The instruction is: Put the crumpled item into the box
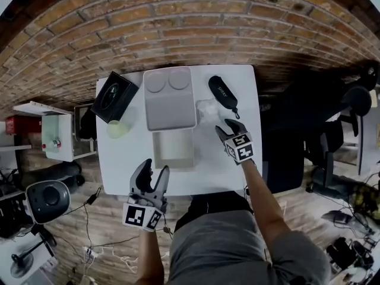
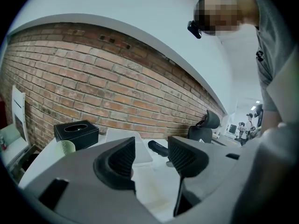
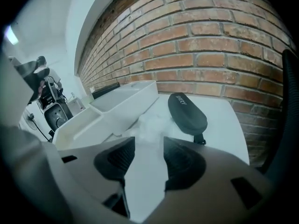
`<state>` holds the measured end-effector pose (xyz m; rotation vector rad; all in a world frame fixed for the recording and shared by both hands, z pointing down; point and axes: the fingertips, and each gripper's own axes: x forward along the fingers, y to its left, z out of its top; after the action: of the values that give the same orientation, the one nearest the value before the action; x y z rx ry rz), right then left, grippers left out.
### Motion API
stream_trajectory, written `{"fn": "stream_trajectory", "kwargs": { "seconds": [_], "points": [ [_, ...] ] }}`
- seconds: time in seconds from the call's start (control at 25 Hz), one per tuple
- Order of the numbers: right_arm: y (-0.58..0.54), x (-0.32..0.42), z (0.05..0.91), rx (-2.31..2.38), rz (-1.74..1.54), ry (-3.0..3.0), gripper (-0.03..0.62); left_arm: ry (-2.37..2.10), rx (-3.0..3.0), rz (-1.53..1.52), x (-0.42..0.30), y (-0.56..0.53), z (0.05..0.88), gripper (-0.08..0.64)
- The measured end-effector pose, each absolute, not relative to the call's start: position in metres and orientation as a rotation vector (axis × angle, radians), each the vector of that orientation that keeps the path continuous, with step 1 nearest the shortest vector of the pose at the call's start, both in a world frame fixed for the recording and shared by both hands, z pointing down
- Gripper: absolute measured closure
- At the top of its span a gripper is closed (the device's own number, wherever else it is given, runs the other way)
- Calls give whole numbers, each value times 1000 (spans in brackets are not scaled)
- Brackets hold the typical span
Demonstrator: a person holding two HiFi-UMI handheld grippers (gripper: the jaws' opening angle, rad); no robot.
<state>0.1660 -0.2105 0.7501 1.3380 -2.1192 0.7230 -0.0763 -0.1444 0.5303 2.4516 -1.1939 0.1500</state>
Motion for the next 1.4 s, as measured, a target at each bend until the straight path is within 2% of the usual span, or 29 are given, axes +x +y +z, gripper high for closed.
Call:
{"fn": "stream_trajectory", "kwargs": {
  "seconds": [0.6, 0.8, 0.96, 1.2, 1.4],
  "points": [
    [-218, 163, 781, 1247, 792, -2056, 419, -1152, 2513, 128, -69, -149, 524, 344],
    [-219, 161, 786, 1224, 804, -2047, 445, -1153, 2524, 181, -71, -150, 529, 344],
    [-218, 161, 788, 1225, 815, -2044, 501, -1127, 2549, 214, -66, -148, 531, 344],
    [-220, 159, 785, 1237, 802, -2056, 544, -1131, 2551, 237, -70, -148, 533, 344],
    [-219, 159, 784, 1248, 788, -2050, 557, -1186, 2476, 170, -82, -154, 530, 344]
  ]
}}
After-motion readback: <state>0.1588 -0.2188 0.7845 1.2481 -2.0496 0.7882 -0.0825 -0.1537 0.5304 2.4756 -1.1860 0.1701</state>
